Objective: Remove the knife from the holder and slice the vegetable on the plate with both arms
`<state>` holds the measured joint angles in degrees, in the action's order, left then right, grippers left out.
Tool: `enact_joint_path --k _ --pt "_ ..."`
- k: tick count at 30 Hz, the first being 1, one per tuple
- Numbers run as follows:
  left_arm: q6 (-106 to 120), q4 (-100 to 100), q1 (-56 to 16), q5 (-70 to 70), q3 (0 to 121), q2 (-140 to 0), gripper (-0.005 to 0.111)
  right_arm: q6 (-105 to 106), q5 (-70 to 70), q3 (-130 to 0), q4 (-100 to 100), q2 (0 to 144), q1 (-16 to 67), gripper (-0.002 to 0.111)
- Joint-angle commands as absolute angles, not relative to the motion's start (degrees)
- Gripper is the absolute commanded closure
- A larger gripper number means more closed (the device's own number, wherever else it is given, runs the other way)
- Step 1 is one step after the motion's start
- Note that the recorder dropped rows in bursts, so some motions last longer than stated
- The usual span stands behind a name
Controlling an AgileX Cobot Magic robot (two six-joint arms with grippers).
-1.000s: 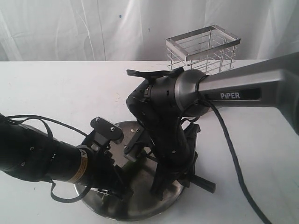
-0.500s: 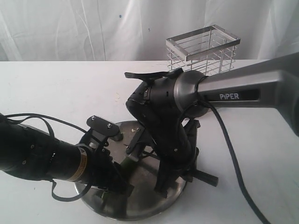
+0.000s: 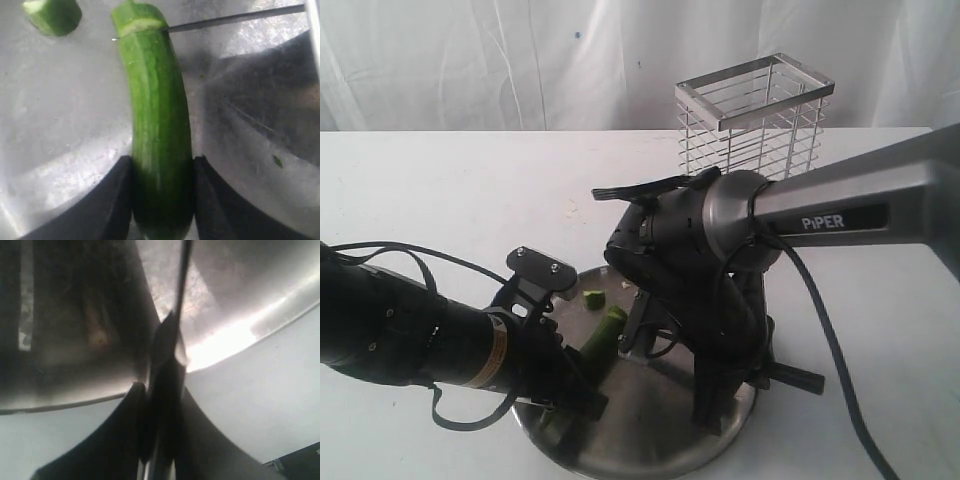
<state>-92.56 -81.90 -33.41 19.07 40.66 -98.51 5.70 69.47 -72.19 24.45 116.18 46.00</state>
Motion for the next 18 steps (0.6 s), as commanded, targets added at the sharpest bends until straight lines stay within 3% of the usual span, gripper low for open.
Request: enact_joint_path --k 1,18 --pt "-92.66 -80.95 -33.32 18.66 40.78 -98.62 0.079 6.35 69.96 -70.75 25.55 117.19 45.77 0.108" --pt "-95.29 -82.62 -33.32 26.09 44.03 -98.62 0.079 7.02 69.96 -75.0 24.85 117.16 47.52 0.108"
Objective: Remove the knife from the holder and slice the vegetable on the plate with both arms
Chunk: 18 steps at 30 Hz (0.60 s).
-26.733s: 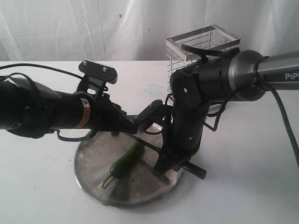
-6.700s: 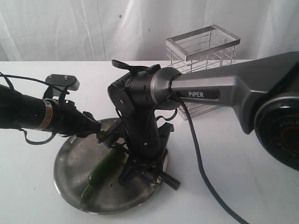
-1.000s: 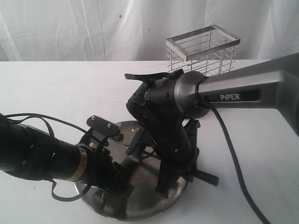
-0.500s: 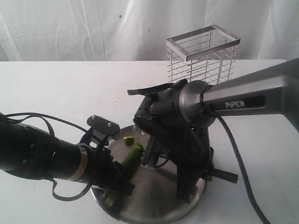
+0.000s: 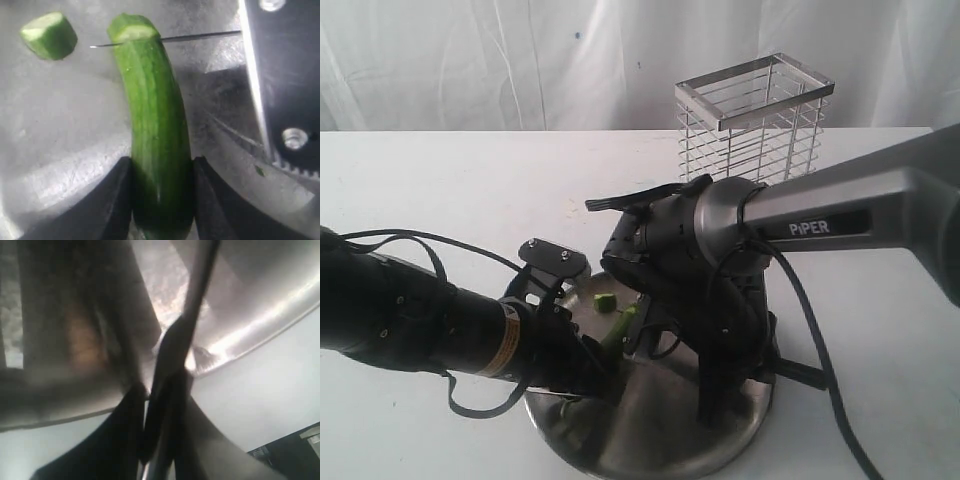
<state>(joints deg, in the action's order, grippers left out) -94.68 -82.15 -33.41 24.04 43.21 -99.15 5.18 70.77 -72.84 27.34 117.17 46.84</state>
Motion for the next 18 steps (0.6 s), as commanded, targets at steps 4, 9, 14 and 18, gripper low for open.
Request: enact_joint_path --k 4,9,14,18 --pt "-95.29 -82.62 -33.32 28.41 44.03 -98.62 0.079 7.95 69.96 -76.81 22.62 117.16 47.91 0.108" --pt "-95.41 -82.62 -33.32 30.01 44.03 -98.29 0.079 8.6 69.96 -79.13 19.81 117.16 48.24 0.108" --pt "-95.51 -83.16 -33.32 29.97 44.03 -95.73 0.079 9.12 69.96 -79.59 17.53 117.16 48.24 0.108" --pt "-95.7 -83.8 -33.32 30.2 43.81 -95.28 0.079 9.26 69.96 -79.59 17.41 117.48 48.24 0.108"
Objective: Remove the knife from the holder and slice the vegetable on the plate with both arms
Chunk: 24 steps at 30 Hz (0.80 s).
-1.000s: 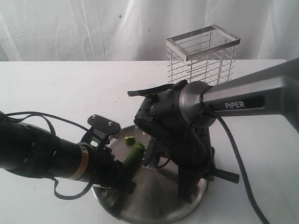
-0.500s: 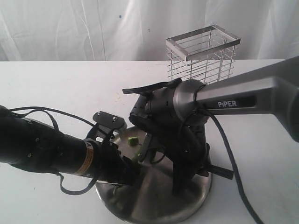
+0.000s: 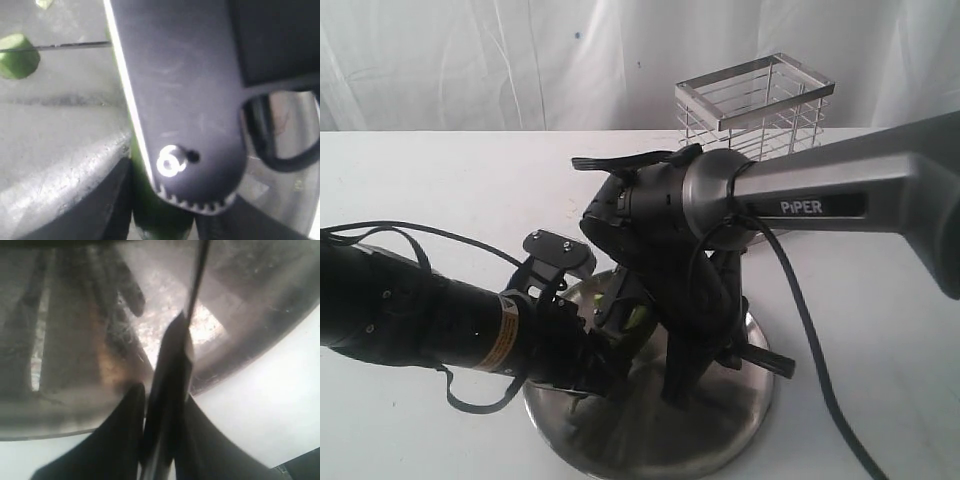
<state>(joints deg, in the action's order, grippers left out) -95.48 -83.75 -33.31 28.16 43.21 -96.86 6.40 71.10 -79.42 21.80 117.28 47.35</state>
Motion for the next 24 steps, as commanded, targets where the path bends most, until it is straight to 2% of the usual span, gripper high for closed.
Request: enact_joint_path --k 1,13,18,24 --pt "-95.7 -83.8 -33.32 30.09 43.38 -95.28 0.077 9.26 69.96 -79.59 17.41 117.48 48.24 0.108" --pt "-95.48 -83.55 -33.32 29.24 41.88 -95.28 0.074 10.53 69.9 -82.91 9.77 117.56 48.24 0.108" --pt "-95.48 -83.55 -33.32 28.67 41.88 -95.28 0.06 10.53 69.96 -82.91 10.21 119.36 48.24 0.108" --pt "-96.36 -86.34 -33.32 28.46 41.76 -95.28 0.059 6.42 69.96 -82.8 15.16 119.69 47.74 0.108"
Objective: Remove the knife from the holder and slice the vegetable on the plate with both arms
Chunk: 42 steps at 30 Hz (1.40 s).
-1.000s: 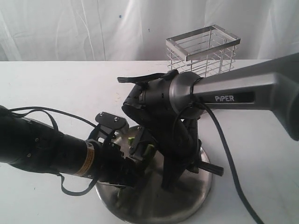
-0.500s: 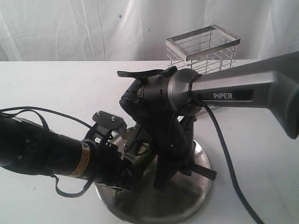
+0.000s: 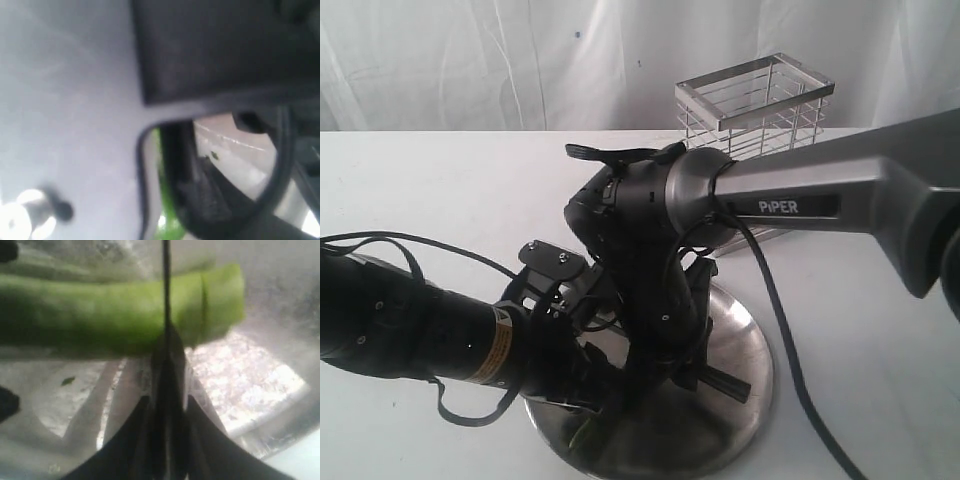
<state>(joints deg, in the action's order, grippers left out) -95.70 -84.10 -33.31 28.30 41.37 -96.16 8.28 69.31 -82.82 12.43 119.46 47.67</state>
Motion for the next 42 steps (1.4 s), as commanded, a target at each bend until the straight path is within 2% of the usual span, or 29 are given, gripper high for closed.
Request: enact_joint_path --k 1,7,13,21,23,30,42 --pt "-96.76 -86.77 -33.32 28.46 41.76 -95.28 0.059 5.77 69.96 -82.8 15.81 119.29 47.4 0.108" --pt "-97.24 -89.29 -33.32 28.46 41.76 -95.28 0.043 3.88 69.96 -82.56 14.55 115.71 44.32 0.108" --pt "-100.75 -95.97 -33.32 28.46 41.76 -95.28 0.043 3.84 69.96 -81.15 7.97 111.61 42.21 0.108" --pt "-102.0 -99.8 -33.24 26.6 41.76 -93.25 0.043 3.41 62.36 -69.26 2.07 103.46 40.6 0.108" --pt "-102.0 -99.95 -33.24 24.25 41.76 -90.33 0.043 6.32 64.3 -66.73 0.78 102.13 40.46 0.108" --pt "-105.67 -99.95 -33.24 7.83 41.76 -84.62 0.043 11.41 69.96 -68.22 2.16 105.45 40.46 0.108" --pt "-106.68 -99.95 -33.24 7.83 45.86 -85.79 0.044 11.83 69.96 -68.79 3.69 107.91 40.46 0.108"
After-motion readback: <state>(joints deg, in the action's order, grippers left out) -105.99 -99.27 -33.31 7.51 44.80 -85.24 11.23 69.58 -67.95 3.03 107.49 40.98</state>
